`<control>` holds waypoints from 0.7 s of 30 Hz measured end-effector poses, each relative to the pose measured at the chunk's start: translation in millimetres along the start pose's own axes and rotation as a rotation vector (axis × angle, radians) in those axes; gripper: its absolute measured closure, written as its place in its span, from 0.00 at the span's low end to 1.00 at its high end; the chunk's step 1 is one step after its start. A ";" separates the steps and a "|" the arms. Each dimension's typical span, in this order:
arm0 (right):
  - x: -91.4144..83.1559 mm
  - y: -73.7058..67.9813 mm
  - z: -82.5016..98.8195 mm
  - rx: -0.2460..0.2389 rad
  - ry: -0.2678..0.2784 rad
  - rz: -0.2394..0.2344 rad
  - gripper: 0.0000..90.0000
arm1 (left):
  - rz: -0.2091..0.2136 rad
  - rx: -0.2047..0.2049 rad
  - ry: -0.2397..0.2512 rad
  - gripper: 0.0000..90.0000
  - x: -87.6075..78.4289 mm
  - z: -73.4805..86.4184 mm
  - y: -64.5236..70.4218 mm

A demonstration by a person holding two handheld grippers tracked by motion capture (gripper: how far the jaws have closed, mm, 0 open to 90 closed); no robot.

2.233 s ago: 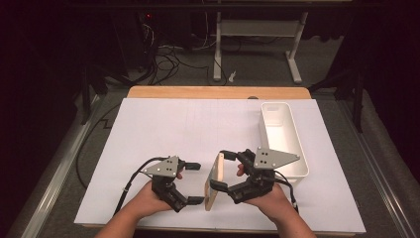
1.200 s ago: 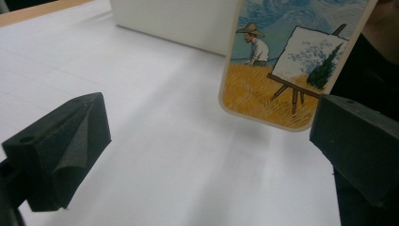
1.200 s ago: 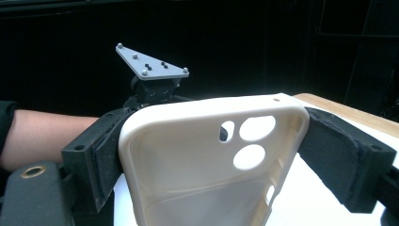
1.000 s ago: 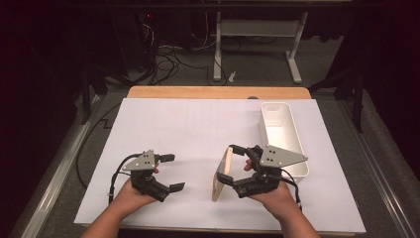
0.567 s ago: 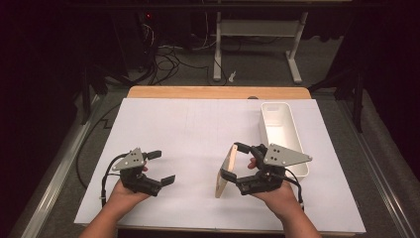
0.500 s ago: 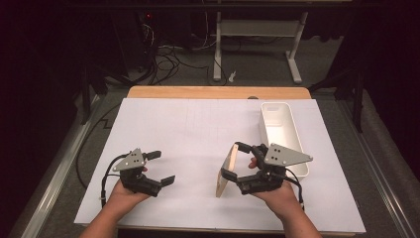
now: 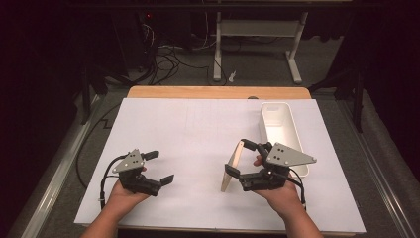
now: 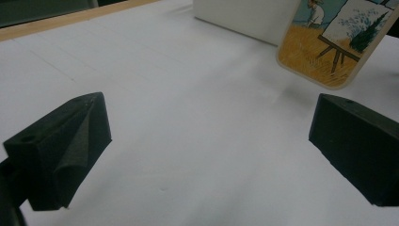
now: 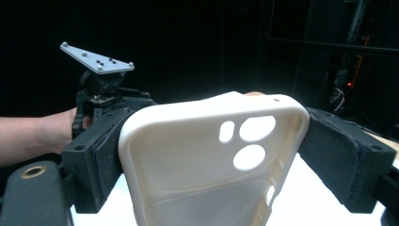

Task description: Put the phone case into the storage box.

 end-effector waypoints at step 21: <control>-12.9 14.2 -6.9 -0.032 0.040 0.144 0.15 | -0.074 0.012 0.042 0.01 -4.8 -5.2 -12.4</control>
Point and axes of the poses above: each handheld gripper's, and its own axes: x roughly forward along the jaws, z roughly out of its underside, y roughly to its right, the point moved 3 cm from there along x, roughly forward along the jaws, and after that the axes turned 13 degrees about y, right-handed, at the moved point
